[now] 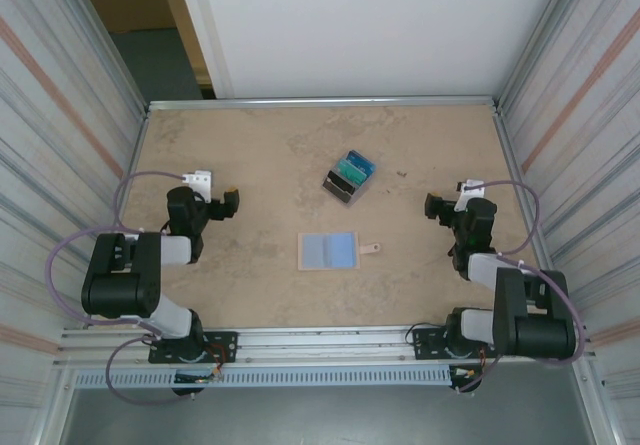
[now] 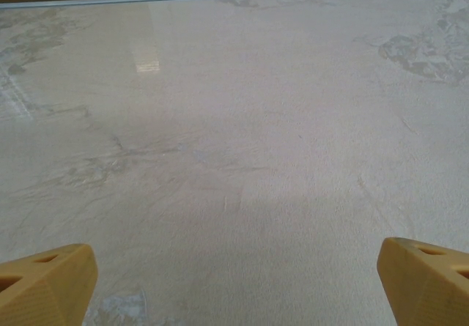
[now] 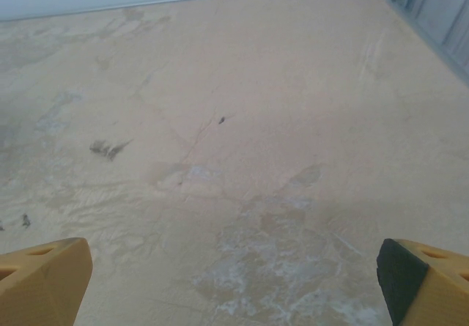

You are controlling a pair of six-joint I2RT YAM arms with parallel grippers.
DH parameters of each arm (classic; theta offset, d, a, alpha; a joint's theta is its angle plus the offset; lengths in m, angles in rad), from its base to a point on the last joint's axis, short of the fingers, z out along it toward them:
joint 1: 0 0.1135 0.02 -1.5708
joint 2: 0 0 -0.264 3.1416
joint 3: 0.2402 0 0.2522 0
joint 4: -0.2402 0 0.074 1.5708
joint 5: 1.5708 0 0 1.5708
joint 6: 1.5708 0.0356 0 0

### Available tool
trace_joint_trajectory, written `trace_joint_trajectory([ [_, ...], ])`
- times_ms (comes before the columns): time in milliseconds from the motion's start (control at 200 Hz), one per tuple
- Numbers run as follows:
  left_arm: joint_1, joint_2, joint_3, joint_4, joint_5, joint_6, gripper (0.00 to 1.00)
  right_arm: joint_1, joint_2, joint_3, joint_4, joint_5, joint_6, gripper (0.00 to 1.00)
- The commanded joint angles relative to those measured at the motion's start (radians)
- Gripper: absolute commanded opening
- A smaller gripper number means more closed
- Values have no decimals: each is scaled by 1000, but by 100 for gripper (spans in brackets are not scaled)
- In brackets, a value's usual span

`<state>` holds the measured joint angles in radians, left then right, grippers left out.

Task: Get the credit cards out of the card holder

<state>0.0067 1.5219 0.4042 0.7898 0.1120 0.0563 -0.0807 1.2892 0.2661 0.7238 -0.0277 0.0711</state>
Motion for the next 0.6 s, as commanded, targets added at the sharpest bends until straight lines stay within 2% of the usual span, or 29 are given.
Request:
trace_joint_trajectory([
  [0, 1, -11, 8, -3, 4, 18, 99, -7, 48, 1, 162, -104, 19, 99],
  [210, -1, -11, 9, -3, 3, 18, 99, -14, 267, 26, 328, -70, 48, 99],
  [291, -1, -10, 8, -3, 3, 18, 99, -25, 238, 99, 132, -50, 68, 99],
  [461, -1, -11, 8, -3, 2, 20, 99, 45, 255, 137, 89, 63, 20, 99],
  [596, -1, -11, 10, -3, 2, 19, 99, 2, 254, 132, 95, -117, 5, 99],
])
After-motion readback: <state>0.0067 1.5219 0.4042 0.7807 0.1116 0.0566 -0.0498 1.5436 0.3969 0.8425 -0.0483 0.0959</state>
